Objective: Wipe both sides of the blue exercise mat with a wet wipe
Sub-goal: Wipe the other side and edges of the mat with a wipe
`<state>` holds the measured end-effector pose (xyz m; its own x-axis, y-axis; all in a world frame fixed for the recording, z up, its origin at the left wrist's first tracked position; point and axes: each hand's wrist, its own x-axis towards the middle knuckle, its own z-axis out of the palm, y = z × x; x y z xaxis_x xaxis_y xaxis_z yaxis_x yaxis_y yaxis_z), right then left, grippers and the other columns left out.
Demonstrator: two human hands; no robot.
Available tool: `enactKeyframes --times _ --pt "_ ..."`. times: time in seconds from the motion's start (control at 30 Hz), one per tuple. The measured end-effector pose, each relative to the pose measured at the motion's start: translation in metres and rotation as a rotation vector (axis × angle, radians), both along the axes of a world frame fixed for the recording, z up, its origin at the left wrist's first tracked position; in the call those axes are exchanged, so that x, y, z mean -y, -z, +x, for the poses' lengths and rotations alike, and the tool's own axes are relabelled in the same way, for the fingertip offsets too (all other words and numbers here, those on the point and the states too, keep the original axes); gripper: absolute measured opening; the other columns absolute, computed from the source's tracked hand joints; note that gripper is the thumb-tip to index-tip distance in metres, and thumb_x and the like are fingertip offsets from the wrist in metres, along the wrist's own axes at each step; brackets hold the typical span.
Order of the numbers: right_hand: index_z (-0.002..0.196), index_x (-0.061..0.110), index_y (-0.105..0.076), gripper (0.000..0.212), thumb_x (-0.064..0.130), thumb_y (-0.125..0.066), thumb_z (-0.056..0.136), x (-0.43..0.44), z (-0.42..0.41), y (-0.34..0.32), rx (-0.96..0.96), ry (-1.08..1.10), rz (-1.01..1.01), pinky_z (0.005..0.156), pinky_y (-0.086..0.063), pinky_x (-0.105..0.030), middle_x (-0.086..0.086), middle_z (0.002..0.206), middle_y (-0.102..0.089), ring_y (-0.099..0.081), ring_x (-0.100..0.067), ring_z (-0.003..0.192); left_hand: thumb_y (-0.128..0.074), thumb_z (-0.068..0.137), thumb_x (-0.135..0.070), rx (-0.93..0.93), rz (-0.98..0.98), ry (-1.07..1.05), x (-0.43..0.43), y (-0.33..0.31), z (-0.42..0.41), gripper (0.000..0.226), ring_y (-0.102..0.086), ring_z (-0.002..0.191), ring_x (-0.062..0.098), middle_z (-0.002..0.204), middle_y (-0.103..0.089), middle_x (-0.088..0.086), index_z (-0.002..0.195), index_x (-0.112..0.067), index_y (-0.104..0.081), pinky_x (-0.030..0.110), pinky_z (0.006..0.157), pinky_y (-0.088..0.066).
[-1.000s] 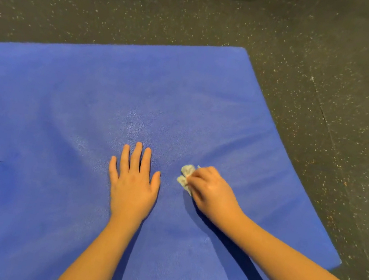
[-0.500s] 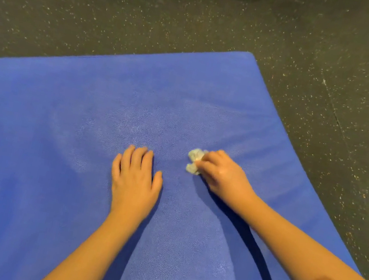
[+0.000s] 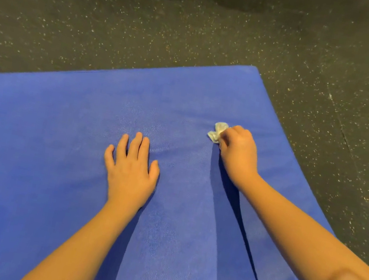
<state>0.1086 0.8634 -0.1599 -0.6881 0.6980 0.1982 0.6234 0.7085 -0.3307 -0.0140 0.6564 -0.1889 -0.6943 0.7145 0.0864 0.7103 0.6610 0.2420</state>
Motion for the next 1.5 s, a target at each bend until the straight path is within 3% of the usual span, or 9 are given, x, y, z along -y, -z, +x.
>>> enactKeyframes --times 0.1,0.2,0.4,0.6,0.77,0.97,1.17,1.33,1.5 --pt "0.063 -0.004 -0.059 0.034 0.015 -0.051 0.089 0.020 -0.014 -0.004 -0.064 -0.200 0.027 0.041 -0.043 -0.036 -0.018 0.064 -0.053 -0.050 -0.036 0.056 -0.036 0.087 -0.037 0.027 0.079 0.003 -0.012 -0.003 -0.017 0.051 -0.051 0.117 0.040 0.121 -0.060 0.014 0.114 -0.002 -0.061 0.053 0.098 -0.037" --pt "0.075 0.004 -0.066 0.014 0.014 -0.063 0.086 0.031 -0.010 -0.007 0.085 -0.536 0.042 0.040 -0.043 -0.030 -0.009 0.078 -0.061 -0.054 -0.030 0.065 -0.033 0.089 -0.039 0.004 0.004 -0.007 -0.020 0.000 -0.022 0.060 -0.038 0.135 0.037 0.141 -0.049 0.014 0.133 -0.003 -0.052 0.052 0.111 -0.024" --pt "0.055 -0.001 -0.049 0.025 -0.013 -0.064 0.070 -0.013 -0.045 0.001 0.110 -0.054 0.044 0.042 -0.024 -0.028 -0.017 0.062 -0.044 -0.045 -0.032 0.056 -0.027 0.092 -0.039 0.018 -0.027 -0.001 -0.020 0.002 -0.020 0.063 -0.030 0.141 0.033 0.149 -0.043 0.012 0.140 -0.004 -0.047 0.053 0.115 -0.019" --pt "0.067 -0.001 -0.054 0.016 0.002 -0.057 0.082 0.001 -0.054 -0.007 0.123 -0.448 0.013 0.041 -0.026 -0.026 -0.013 0.063 -0.049 -0.042 -0.027 0.056 -0.026 0.092 -0.040 0.004 -0.055 0.001 -0.023 0.003 -0.019 0.063 -0.030 0.142 0.034 0.150 -0.042 0.012 0.141 -0.004 -0.046 0.053 0.115 -0.018" --pt "0.076 -0.003 -0.054 0.011 -0.008 -0.049 0.084 -0.037 -0.085 -0.016 0.245 0.029 -0.020 0.052 -0.022 -0.031 -0.007 0.067 -0.034 -0.040 -0.029 0.072 -0.026 0.093 -0.040 0.017 -0.066 -0.001 -0.021 0.003 -0.017 0.063 -0.030 0.142 0.033 0.150 -0.042 0.012 0.141 -0.004 -0.045 0.055 0.115 -0.020" --pt "0.077 -0.005 -0.060 0.008 -0.004 -0.056 0.084 -0.015 -0.092 -0.006 0.220 -0.451 0.013 0.048 -0.037 -0.039 -0.019 0.081 -0.054 -0.048 -0.033 0.074 -0.028 0.093 -0.038 -0.008 -0.070 -0.004 -0.022 0.001 -0.018 0.061 -0.031 0.142 0.033 0.149 -0.043 0.011 0.140 -0.005 -0.047 0.054 0.115 -0.020" --pt "0.079 0.005 -0.049 0.018 -0.005 -0.041 0.091 -0.056 -0.141 -0.014 0.317 0.030 -0.021 0.062 -0.030 -0.032 -0.011 0.088 -0.044 -0.043 -0.031 0.095 -0.028 0.093 -0.039 0.010 -0.066 -0.014 -0.021 0.003 -0.017 0.060 -0.031 0.143 0.031 0.150 -0.042 0.010 0.141 -0.007 -0.047 0.053 0.116 -0.019" --pt "0.103 0.000 -0.061 0.021 -0.002 -0.045 0.089 -0.034 -0.151 0.005 0.288 -0.483 0.016 0.068 -0.044 -0.041 -0.016 0.110 -0.054 -0.048 -0.033 0.092 -0.031 0.092 -0.038 0.004 -0.048 -0.018 -0.022 0.003 -0.020 0.060 -0.031 0.142 0.030 0.149 -0.043 0.009 0.139 -0.007 -0.049 0.053 0.116 -0.021" --pt "0.123 -0.001 -0.051 0.032 -0.001 -0.038 0.094 -0.079 -0.133 0.008 0.400 0.042 0.030 0.064 -0.032 -0.036 -0.018 0.132 -0.042 -0.040 -0.033 0.112 -0.031 0.092 -0.038 0.001 -0.037 -0.019 -0.020 0.004 -0.019 0.060 -0.032 0.142 0.031 0.149 -0.043 0.009 0.139 -0.007 -0.050 0.051 0.116 -0.018"
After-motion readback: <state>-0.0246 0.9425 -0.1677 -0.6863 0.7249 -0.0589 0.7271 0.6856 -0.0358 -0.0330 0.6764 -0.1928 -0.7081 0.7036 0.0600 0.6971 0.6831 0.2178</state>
